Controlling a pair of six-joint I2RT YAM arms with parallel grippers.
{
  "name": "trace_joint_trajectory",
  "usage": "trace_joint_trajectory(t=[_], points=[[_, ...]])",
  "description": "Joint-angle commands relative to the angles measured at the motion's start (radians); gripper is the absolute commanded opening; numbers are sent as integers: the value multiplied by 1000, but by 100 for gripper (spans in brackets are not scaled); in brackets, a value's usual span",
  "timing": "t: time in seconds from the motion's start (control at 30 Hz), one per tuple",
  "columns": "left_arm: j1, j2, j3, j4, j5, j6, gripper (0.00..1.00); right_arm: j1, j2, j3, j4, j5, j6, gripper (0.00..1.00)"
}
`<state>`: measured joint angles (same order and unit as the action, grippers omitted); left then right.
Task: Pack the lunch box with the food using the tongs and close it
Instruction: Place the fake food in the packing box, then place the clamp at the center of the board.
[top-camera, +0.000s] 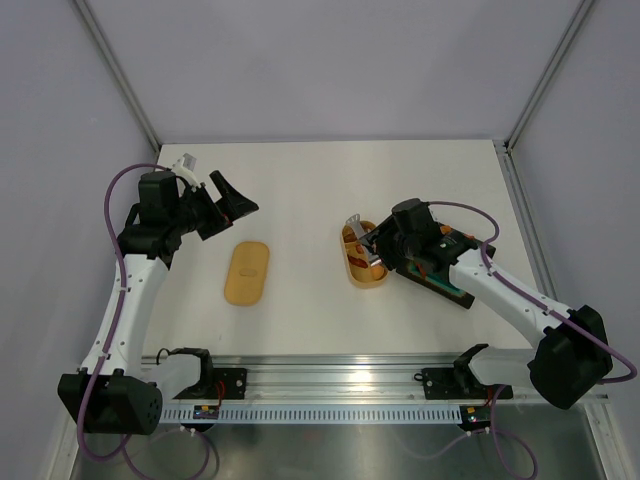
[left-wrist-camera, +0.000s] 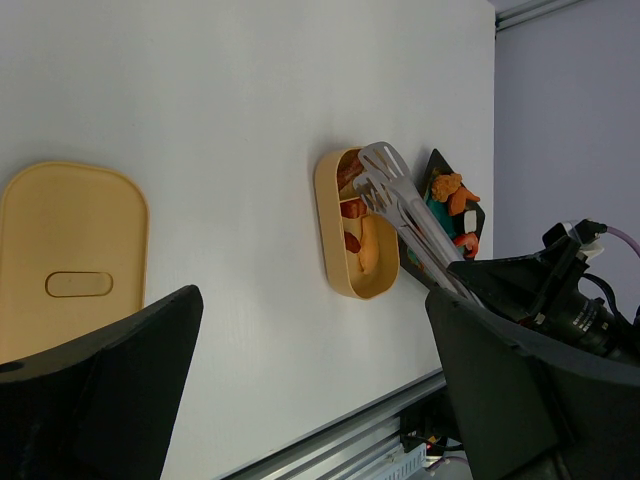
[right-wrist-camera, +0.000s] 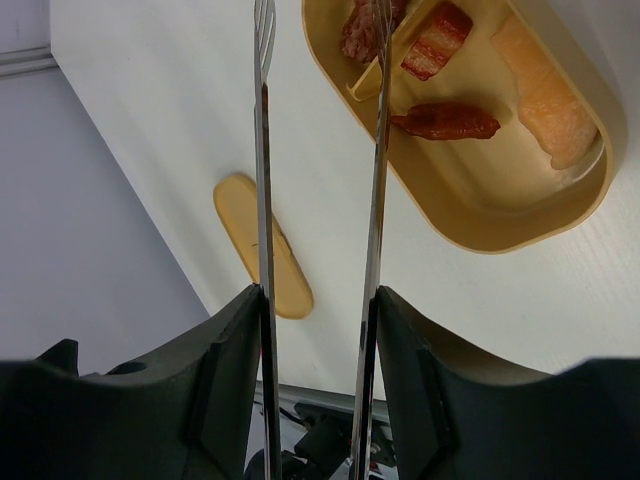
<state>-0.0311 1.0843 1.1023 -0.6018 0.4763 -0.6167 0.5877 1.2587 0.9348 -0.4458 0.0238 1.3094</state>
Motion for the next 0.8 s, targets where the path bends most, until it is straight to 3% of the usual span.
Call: trace_joint_trajectory(t=[0.0, 0.23, 0.47, 0.57, 0.7, 0.77], points=[[3, -7, -4, 33, 27, 12, 99, 14, -21, 9, 36, -2, 2, 54], [3, -9, -4, 33, 30, 12, 99, 21, -39, 25, 7, 33, -18, 49], [3, -7, 2, 31, 30, 12, 99, 37, -68, 97, -67, 116, -149, 14], [3, -9, 1, 27, 28, 14, 99, 37, -18, 176, -74, 93, -248, 13], [3, -26, -1, 25, -1, -4, 99, 49, 231, 399, -85, -50, -488, 15], [3, -47, -16, 39, -25, -27, 99, 69, 303, 439, 4, -133, -535, 15]])
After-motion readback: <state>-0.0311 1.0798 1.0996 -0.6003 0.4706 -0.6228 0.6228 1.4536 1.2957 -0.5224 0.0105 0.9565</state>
